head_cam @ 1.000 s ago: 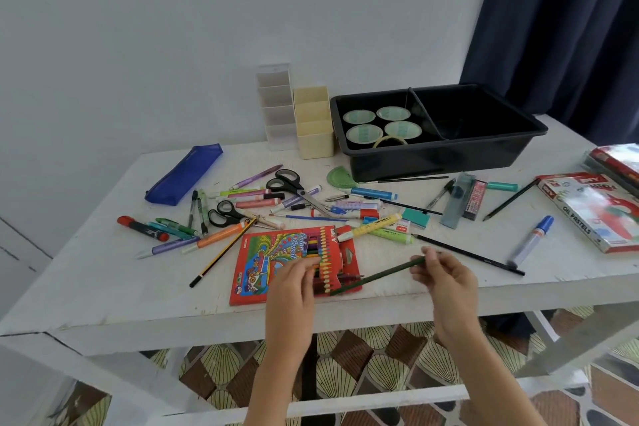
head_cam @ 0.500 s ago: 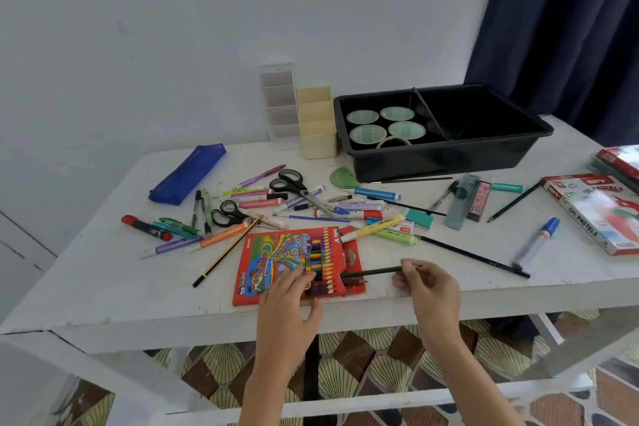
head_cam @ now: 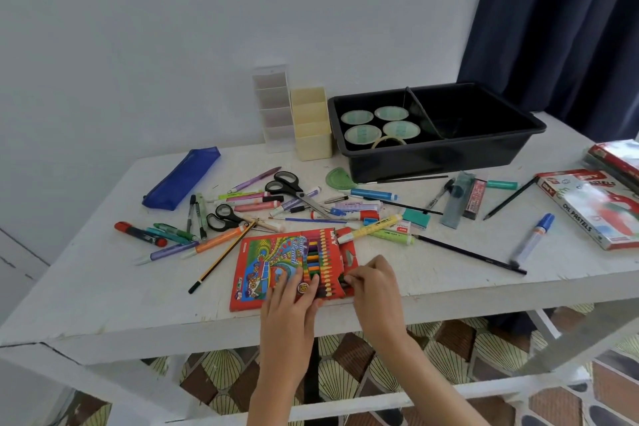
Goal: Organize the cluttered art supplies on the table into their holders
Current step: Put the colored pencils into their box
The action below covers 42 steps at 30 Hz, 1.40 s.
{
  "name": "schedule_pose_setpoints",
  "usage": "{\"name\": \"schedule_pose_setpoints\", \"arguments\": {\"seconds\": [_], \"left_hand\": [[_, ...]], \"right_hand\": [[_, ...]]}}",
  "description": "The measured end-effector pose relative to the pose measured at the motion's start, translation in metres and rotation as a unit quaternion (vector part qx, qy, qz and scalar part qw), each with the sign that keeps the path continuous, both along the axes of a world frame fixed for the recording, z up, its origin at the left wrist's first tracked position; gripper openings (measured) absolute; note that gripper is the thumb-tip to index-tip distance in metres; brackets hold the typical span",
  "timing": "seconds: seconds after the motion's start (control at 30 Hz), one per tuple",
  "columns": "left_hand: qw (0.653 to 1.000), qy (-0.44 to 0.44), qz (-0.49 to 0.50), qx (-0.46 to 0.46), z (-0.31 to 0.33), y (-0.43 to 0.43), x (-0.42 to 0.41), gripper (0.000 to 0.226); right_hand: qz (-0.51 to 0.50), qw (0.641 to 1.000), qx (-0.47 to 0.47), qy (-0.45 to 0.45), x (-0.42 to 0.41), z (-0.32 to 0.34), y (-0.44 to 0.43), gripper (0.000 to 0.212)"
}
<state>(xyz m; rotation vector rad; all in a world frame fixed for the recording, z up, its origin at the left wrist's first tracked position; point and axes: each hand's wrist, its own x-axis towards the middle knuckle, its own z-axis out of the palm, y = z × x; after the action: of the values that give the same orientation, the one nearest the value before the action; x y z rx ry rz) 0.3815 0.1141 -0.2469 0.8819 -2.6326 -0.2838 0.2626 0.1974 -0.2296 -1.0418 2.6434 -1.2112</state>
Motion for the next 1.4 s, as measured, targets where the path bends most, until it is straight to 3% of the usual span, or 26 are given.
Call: {"name": "schedule_pose_setpoints", "arguments": {"seconds": [0.07, 0.17, 0.3, 0.4, 0.57, 0.73, 0.9, 1.03, 1.2, 1.4], "left_hand": [[1.0, 0.004, 0.008, 0.011, 0.0, 0.003, -0.001, 0.036], [0.997, 0.015, 0.03, 0.064, 0.006, 0.006, -0.005, 0.043], [0.994, 0.05, 0.061, 0.075, 0.014, 0.007, -0.013, 0.04], [0.983, 0.128, 0.066, 0.113, 0.022, 0.007, -0.029, 0.034], [0.971, 0.188, -0.001, 0.146, 0.041, 0.021, -0.073, 0.034], [0.971, 0.167, -0.046, 0.162, 0.048, 0.044, -0.121, 0.034], [0.97, 0.147, -0.085, 0.173, 0.05, 0.07, -0.169, 0.034], [0.966, 0.092, -0.167, 0.175, 0.045, 0.087, -0.199, 0.038], [0.947, 0.016, -0.253, 0.197, 0.035, 0.101, -0.226, 0.032], [0.947, 0.019, -0.254, 0.197, 0.03, 0.1, -0.233, 0.022]], "right_hand": [[0.008, 0.998, 0.038, 0.052, 0.008, 0.001, 0.001, 0.02], [0.005, 0.995, 0.023, 0.101, 0.014, -0.002, 0.001, 0.029], [0.041, 0.995, -0.044, -0.08, 0.009, 0.009, -0.003, 0.023], [0.043, 0.977, -0.096, -0.188, -0.003, 0.02, 0.008, 0.025], [0.011, 0.975, -0.116, -0.19, -0.035, 0.03, 0.032, 0.028], [-0.042, 0.973, -0.124, -0.189, -0.081, 0.032, 0.063, 0.031], [-0.111, 0.976, -0.125, -0.141, -0.135, 0.036, 0.099, 0.027], [-0.152, 0.985, -0.077, -0.04, -0.186, 0.033, 0.124, 0.031], [-0.072, 0.995, 0.048, 0.045, -0.238, 0.024, 0.135, 0.04], [0.014, 0.981, 0.157, 0.115, -0.262, 0.006, 0.131, 0.047]]}}
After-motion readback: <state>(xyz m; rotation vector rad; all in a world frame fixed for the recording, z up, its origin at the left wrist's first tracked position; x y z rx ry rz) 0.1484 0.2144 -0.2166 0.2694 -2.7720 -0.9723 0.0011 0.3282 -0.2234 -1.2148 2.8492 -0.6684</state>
